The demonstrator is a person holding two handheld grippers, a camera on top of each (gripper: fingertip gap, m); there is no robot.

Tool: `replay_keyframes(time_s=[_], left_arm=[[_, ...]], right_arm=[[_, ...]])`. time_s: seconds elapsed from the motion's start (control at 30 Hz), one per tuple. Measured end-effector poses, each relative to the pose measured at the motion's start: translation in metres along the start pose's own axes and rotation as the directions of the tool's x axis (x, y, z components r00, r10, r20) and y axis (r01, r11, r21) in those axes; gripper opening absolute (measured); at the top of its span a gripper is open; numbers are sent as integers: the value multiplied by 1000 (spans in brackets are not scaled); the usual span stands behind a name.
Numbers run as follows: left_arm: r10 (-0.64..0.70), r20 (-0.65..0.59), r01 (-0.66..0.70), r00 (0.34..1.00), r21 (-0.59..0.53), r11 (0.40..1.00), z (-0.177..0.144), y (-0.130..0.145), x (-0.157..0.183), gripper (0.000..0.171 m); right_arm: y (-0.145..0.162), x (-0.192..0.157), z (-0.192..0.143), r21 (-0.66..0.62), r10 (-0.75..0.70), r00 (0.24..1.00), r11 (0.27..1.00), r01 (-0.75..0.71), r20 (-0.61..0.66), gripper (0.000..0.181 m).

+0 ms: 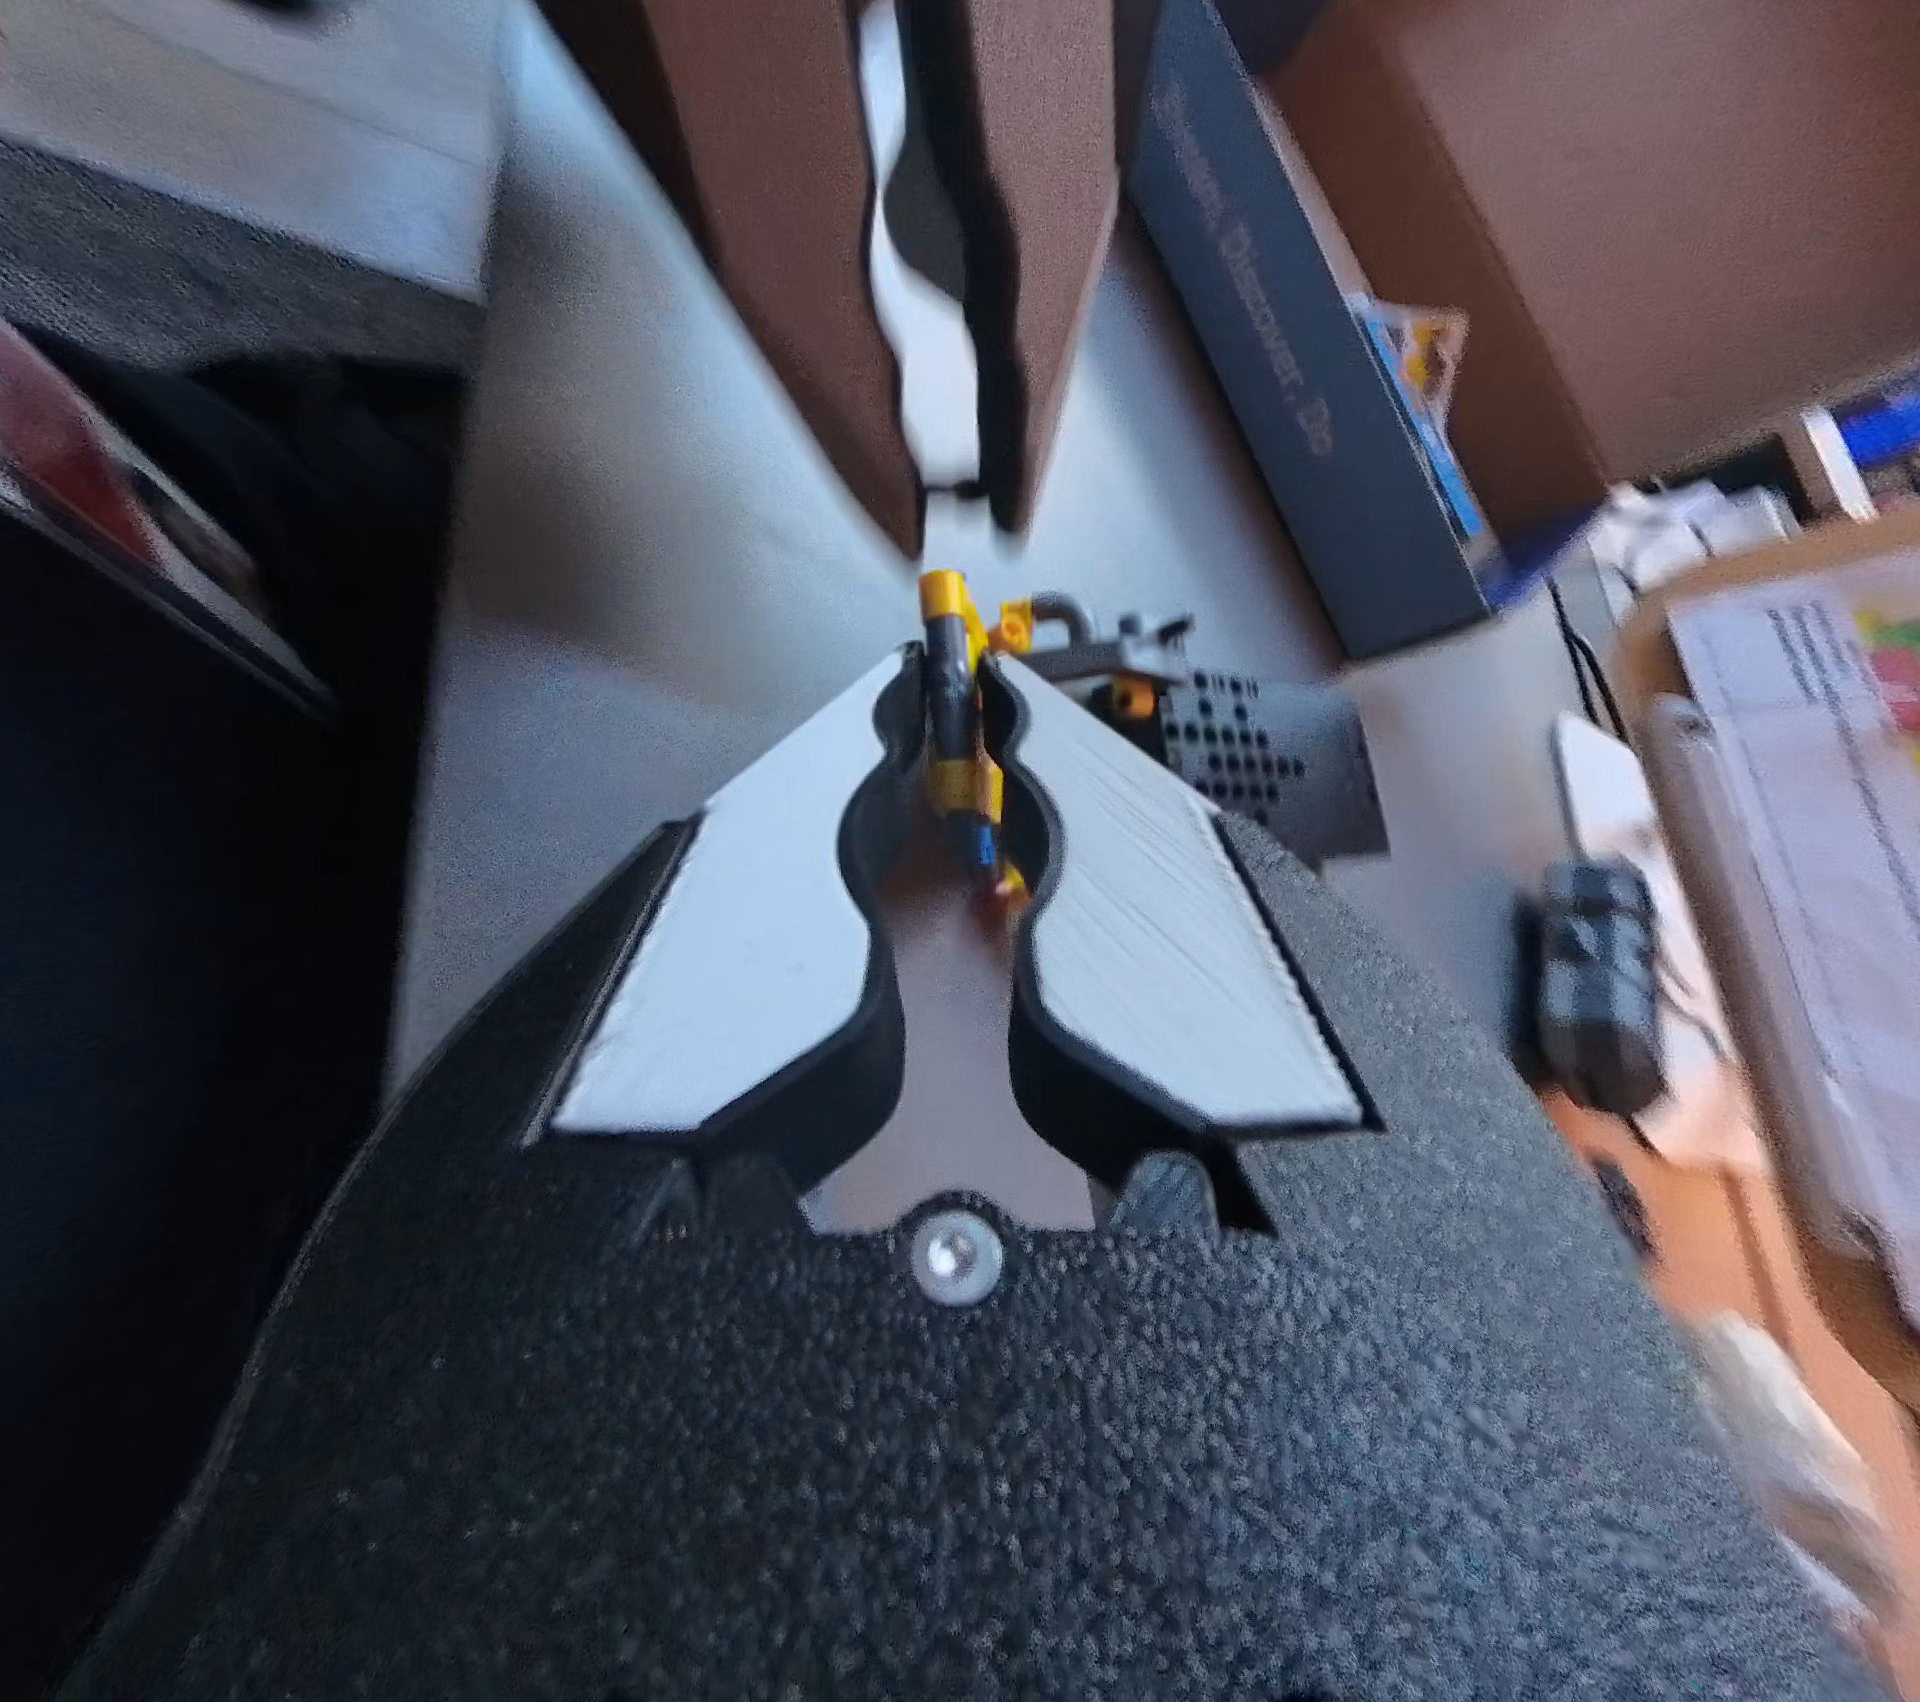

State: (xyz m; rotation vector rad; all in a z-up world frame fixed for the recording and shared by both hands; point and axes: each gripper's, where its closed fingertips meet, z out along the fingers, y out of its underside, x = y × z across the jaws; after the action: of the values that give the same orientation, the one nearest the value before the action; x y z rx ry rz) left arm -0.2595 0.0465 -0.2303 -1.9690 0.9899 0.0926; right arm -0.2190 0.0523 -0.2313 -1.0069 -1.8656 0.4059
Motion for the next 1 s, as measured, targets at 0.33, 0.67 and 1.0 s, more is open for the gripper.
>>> replay_keyframes(time_s=[0.33,0.67,1.0], left_arm=[[37,-152,-42,988,-30,999,24,8,33,16],[-92,-206,91,974,-13,996,24,11,34,44],[-112,-298,115,948,-8,993,16,9,44,56]], right_arm=[[-4,12,-8,94,131,991,986,-134,36,7],[3,-1,2,46,190,972,979,-198,136,33],[21,-1,-19,-44,82,986,996,-77,146,39]])
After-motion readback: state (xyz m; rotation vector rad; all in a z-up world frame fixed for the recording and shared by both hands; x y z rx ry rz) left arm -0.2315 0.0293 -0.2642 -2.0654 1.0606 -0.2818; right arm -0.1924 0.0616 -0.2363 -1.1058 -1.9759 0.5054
